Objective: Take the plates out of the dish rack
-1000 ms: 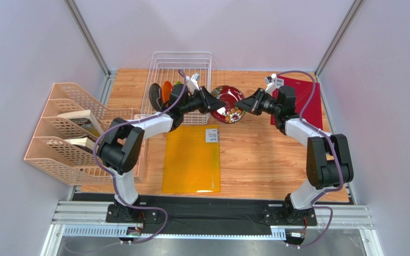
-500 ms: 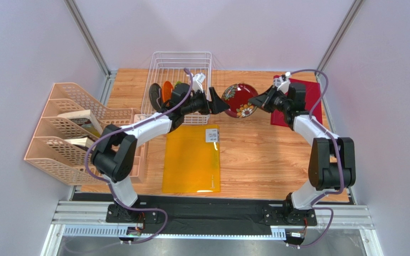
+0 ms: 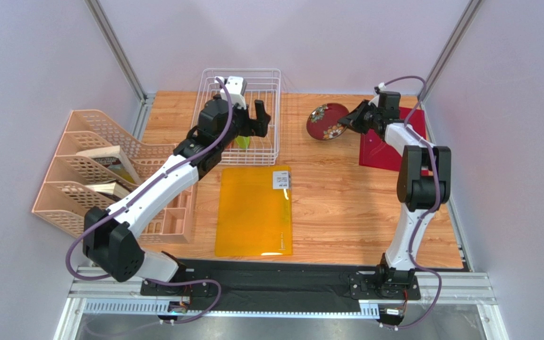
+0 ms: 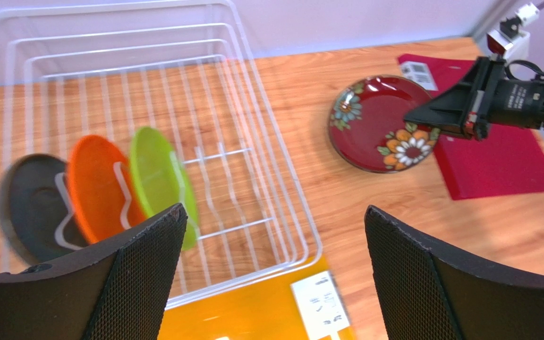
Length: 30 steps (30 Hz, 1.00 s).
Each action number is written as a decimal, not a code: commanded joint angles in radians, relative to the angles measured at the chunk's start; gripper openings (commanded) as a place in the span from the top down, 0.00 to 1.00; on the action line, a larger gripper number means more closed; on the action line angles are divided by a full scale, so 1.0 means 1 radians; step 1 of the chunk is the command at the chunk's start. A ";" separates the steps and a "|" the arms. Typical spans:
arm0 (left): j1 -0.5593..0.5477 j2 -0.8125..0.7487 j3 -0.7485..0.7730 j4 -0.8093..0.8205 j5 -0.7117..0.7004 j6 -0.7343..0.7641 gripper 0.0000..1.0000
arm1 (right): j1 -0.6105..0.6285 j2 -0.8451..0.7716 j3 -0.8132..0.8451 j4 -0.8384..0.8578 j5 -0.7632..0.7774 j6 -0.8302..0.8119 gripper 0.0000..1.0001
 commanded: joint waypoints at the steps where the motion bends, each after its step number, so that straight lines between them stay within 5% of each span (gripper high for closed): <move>1: -0.004 -0.028 0.023 -0.106 -0.147 0.074 0.00 | 0.001 0.075 0.142 -0.032 -0.004 -0.015 1.00; 14: -0.004 -0.031 0.006 -0.099 -0.136 0.088 0.04 | 0.008 0.179 0.179 -0.150 0.075 -0.023 0.98; 30: -0.004 -0.022 -0.025 -0.070 -0.130 0.110 0.05 | 0.022 0.161 0.099 -0.193 0.154 -0.052 0.54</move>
